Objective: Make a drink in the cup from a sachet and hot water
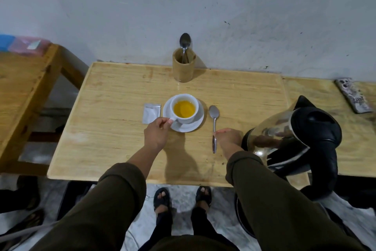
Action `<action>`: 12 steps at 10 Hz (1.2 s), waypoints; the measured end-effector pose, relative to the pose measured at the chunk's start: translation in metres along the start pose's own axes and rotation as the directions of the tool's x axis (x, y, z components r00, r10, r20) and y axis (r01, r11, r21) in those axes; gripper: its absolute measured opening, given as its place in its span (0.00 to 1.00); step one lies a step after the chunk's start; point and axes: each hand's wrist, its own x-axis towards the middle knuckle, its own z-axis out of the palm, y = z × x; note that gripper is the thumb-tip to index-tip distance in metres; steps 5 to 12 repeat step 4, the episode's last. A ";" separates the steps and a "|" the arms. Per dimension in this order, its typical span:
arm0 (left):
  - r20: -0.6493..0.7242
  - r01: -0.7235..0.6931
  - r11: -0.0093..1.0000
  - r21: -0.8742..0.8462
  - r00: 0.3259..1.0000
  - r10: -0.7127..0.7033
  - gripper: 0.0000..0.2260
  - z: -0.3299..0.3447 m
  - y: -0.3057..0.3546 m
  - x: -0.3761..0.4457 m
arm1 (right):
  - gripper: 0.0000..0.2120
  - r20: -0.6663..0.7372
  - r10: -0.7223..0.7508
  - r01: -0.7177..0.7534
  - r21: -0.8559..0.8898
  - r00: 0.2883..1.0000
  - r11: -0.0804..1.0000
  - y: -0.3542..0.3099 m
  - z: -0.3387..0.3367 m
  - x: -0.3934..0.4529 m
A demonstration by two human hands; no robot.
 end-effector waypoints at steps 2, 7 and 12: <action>-0.018 0.010 0.999 -0.041 1.000 -0.011 0.17 -0.004 0.013 -0.004 | 0.08 -0.049 -0.068 0.072 0.093 0.997 0.993 -0.011 -0.013 -0.019; -0.052 -0.015 0.995 -0.102 0.999 0.010 0.11 -0.017 0.011 -0.030 | 0.07 -0.038 -0.305 0.306 0.213 0.952 0.928 0.007 -0.017 -0.071; -0.052 -0.015 0.995 -0.102 0.999 0.010 0.11 -0.017 0.011 -0.030 | 0.07 -0.038 -0.305 0.306 0.213 0.952 0.928 0.007 -0.017 -0.071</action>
